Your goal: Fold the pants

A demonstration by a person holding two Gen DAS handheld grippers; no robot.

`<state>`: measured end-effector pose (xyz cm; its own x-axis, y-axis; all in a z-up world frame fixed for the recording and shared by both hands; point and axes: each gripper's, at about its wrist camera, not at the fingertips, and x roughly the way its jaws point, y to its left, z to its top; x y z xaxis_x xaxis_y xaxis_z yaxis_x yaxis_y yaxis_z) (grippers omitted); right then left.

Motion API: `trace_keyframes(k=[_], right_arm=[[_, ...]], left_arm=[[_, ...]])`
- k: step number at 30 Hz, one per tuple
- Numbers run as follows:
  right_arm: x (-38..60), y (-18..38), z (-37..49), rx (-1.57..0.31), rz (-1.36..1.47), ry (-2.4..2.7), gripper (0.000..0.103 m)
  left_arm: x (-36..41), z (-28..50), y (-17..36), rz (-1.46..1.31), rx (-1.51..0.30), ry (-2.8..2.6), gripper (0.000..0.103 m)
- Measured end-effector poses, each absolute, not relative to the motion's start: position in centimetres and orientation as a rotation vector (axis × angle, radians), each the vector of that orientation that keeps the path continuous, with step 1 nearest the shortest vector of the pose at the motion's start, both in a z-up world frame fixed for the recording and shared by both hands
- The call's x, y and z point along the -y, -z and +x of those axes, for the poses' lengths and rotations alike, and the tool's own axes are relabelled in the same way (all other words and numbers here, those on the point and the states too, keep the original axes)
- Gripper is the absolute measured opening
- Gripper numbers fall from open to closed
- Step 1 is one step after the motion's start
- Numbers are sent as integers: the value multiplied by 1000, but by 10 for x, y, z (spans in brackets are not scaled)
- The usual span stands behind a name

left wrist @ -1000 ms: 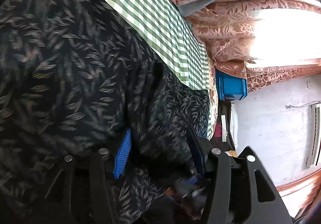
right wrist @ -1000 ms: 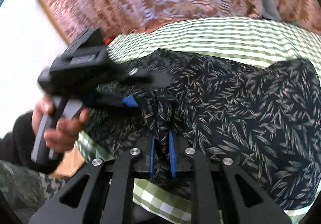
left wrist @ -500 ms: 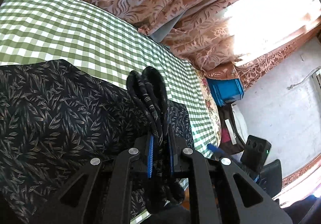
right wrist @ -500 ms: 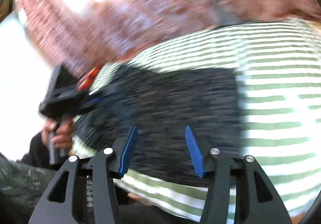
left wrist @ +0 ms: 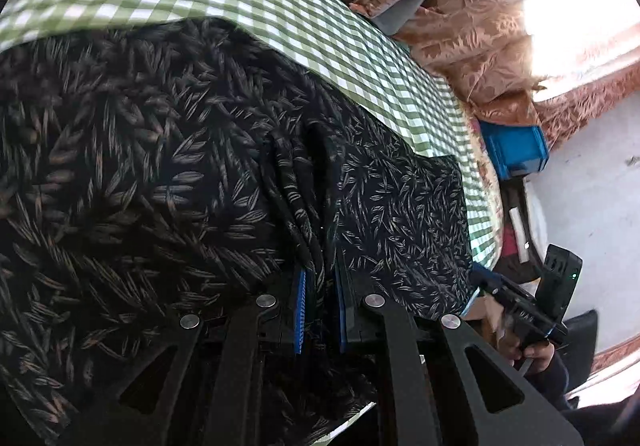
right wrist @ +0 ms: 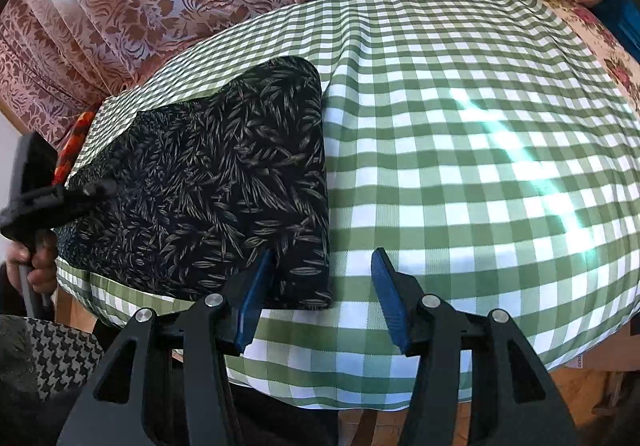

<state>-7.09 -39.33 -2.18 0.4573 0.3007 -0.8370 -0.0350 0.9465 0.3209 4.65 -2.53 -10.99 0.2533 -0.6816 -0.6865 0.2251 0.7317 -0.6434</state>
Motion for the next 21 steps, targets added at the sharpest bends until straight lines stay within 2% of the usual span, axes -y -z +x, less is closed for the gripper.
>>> trace_keyframes(k=[6,10,13,16,21], right_arm=[[387,-19,-45,-945,304,-246,52],[357,-20,-6,-918,320,-304,51],[341,-2,26,-967,290,-248,52],[339,39,48,-1077,266,-148,51],[332,48,38,-1006,204,-139,53]], left_arm=[[30,39,93,-403,-1085,669,11],[36,31,81,-350,-1026,674,11],[35,26,81,-319,-1007,658,11],[37,31,103,-312,-1077,618,11],[35,28,105,-326,-1062,621,11]])
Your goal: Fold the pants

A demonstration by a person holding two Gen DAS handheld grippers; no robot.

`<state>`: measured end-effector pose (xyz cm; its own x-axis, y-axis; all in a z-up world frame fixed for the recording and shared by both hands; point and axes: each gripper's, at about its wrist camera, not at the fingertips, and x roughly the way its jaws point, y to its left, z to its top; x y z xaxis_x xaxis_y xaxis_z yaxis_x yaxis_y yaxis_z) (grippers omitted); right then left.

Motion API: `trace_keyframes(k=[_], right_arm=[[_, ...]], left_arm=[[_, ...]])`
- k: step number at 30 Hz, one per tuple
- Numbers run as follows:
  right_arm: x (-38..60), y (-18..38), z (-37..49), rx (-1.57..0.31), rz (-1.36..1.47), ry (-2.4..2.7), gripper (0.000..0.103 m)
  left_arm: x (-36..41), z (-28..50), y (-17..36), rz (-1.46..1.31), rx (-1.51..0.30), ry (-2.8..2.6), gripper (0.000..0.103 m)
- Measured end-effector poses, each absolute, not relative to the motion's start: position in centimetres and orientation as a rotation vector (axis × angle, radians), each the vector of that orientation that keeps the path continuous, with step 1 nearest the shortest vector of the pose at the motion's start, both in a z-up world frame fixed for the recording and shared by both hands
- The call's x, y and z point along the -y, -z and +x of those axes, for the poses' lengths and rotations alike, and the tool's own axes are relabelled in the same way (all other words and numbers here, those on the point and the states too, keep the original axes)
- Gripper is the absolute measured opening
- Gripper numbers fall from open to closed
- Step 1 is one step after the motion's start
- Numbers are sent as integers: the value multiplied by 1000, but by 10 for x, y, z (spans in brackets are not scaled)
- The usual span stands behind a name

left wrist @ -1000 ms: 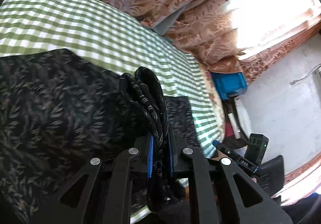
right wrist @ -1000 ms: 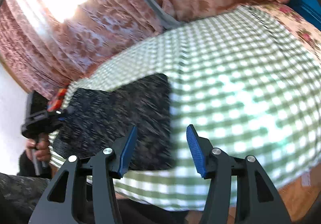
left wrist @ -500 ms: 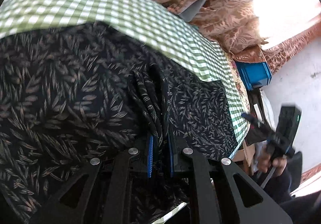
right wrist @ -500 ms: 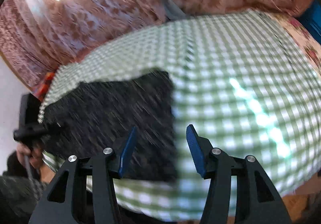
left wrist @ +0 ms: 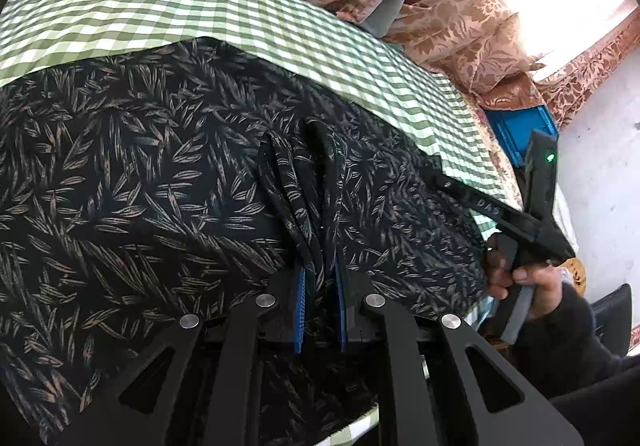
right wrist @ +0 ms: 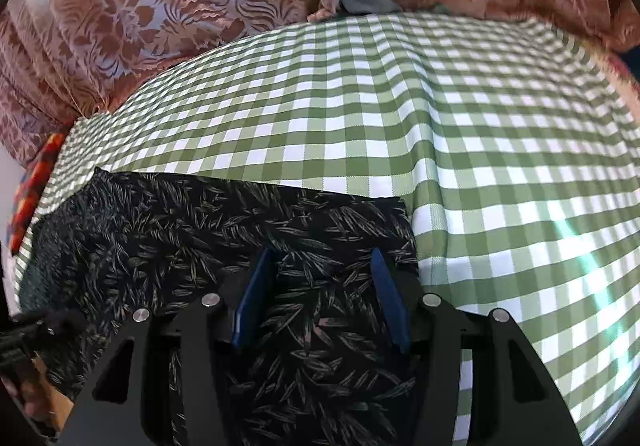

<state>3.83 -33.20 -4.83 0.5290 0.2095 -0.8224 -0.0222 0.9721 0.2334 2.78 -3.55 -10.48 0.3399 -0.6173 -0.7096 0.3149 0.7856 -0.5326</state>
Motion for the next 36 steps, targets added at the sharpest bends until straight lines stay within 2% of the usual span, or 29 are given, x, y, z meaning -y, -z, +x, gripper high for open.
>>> trace_keyframes(k=[4,6,12,18,21,23,28,36], right_arm=[[330,45,35,-1000,202,-126,53],[327,38,31,-981,196,-119,58],[303,10,5,-920,190,-271,58],[255,5,3,-928,144,-442,58],[223,5,17,-961,148,-566,52],[201,7,27,-981,100,-603,52],[167,36,54,-1023,21,-615,52],[178,44,54,-981,91,-625,53]], left_arm=[[20,26,100,-384,-1061,627,12],[8,23,96,-398,-1046,610,12],[-11,4,77,-452,-972,635,12],[28,-20,67,-274,-955,731,12],[45,-24,81,-161,-1004,688,12],[49,-27,90,-109,-1020,653,12],[40,-29,93,-108,-1020,616,12],[41,-37,91,-73,-1006,585,12]])
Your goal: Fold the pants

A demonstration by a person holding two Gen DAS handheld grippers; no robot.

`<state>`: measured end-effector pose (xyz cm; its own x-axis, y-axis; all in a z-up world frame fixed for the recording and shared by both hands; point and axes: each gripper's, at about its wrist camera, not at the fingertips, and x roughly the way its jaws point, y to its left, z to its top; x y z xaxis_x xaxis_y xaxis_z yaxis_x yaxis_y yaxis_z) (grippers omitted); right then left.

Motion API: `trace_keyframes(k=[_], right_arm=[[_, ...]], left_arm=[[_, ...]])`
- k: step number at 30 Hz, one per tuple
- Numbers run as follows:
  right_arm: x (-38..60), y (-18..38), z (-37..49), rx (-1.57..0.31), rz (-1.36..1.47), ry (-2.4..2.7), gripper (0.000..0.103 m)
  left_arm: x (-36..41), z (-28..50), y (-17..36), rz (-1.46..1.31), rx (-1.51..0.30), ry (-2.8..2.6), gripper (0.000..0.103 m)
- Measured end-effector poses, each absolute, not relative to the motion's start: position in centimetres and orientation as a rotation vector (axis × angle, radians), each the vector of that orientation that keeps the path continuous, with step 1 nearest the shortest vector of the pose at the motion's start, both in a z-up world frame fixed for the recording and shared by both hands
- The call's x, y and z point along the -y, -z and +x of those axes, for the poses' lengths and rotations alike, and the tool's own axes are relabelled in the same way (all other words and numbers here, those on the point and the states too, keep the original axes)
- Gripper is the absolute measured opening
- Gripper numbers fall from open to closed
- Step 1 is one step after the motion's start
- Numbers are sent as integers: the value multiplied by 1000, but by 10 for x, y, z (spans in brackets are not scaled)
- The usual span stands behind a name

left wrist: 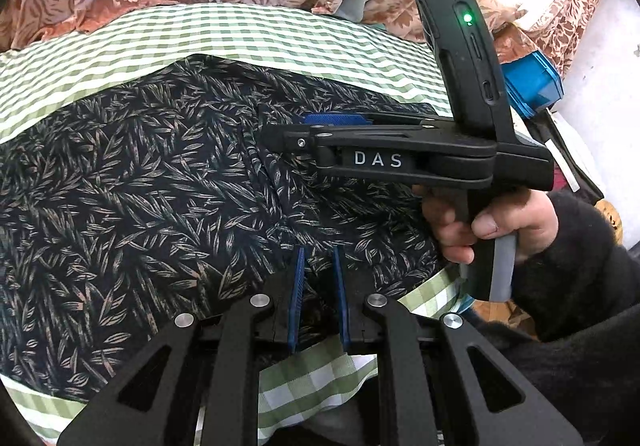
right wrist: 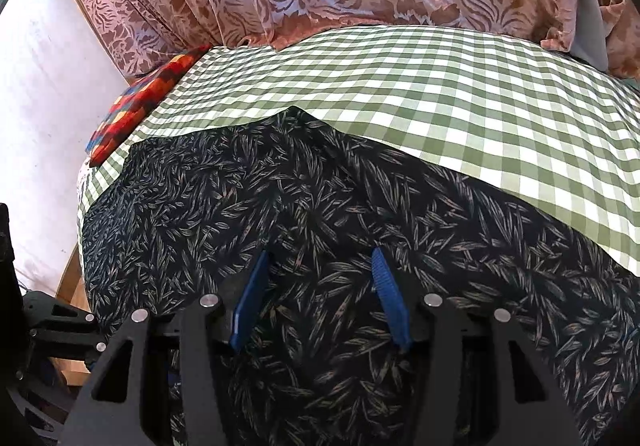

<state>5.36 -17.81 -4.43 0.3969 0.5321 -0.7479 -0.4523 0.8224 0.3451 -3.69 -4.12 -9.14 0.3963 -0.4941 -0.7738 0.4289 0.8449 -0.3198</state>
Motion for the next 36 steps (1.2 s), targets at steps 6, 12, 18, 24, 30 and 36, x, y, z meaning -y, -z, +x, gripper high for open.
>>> trace_keyframes(k=[6,12,18,24,30,36], right_arm=[[179,34,42,-961,93,-591,53],[195,21,24,-934,117,-570,52],[215,11,-3,-927,134,-585,48],[214,9,-29,-935,109,-625,45],[200,21,-50,-981,74,-678,42],[192,30,-48,-985,39,-672,43]], left_arm=[[50,-41,88,-61,-998,564,12],[48,-45,87,-67,-992,551,12],[43,-46,86,-79,-992,541,12],[31,-45,90,-91,-1008,499,12],[-16,-45,83,-285,-983,462,12],[-123,-61,78,-635,-896,316,12]])
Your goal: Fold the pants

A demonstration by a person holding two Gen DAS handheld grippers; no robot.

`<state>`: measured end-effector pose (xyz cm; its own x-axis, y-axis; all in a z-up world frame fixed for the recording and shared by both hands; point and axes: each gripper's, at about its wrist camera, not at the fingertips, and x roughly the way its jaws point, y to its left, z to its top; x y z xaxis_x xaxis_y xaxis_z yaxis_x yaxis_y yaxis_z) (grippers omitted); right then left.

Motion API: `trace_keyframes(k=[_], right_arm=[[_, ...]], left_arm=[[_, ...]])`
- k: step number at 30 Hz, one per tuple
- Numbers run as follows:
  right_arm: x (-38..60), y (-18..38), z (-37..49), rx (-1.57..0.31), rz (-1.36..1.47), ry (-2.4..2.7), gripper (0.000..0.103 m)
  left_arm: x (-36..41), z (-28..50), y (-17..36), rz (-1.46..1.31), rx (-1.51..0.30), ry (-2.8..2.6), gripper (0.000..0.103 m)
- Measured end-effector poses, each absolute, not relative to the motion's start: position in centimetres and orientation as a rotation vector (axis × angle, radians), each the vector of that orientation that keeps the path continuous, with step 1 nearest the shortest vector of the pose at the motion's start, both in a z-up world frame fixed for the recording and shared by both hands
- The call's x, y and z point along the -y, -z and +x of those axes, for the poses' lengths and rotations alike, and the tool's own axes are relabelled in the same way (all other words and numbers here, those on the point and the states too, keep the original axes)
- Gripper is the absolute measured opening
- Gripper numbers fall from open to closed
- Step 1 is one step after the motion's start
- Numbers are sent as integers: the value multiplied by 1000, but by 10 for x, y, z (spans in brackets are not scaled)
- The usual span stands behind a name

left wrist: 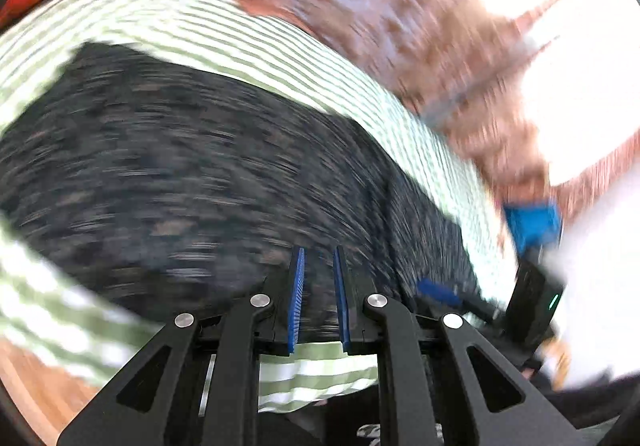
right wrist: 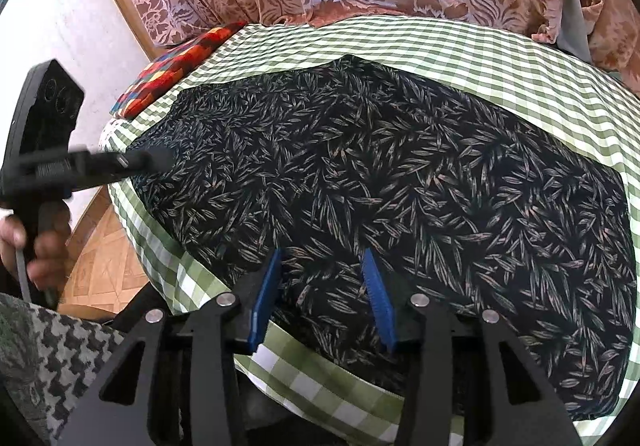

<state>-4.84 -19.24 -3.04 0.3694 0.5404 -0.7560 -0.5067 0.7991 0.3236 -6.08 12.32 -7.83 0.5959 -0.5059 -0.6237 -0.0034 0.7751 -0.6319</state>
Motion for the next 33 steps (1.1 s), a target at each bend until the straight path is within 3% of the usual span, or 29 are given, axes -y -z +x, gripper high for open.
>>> trace_keyframes(k=[7,11,12,13,14,24,28,29,33], right_arm=[[197,34,-47,-983,74,-681,44],[198,35,-45,-985,85,-686,44],[199,35,-45,-985,87,-687,44],[199,35,-44,-986,91,-687,44],[199,35,-44,-986,93,-688,44],[201,36,-42,-997,104,-692,46],[201,36,-40,-1001,100,-692,46],[201,36,-40,-1000,100,-692,46],[200,37,-39,-1001,99,-688,47]], left_arm=[[-241,-105,89,-987,-776,37,12],[-267,-114,104,-1128,-761,-48,14],[-269,-113,107,-1145,-764,-67,40],[-271,-114,111,-1169,-760,-94,56],[-273,-114,115,-1200,-744,-110,66],[-279,-87,119,-1176,-745,-136,64],[-284,-80,129,-1192,-774,-168,43],[-282,-78,127,-1164,-787,-176,25],[-267,-74,105,-1048,-744,-153,16]])
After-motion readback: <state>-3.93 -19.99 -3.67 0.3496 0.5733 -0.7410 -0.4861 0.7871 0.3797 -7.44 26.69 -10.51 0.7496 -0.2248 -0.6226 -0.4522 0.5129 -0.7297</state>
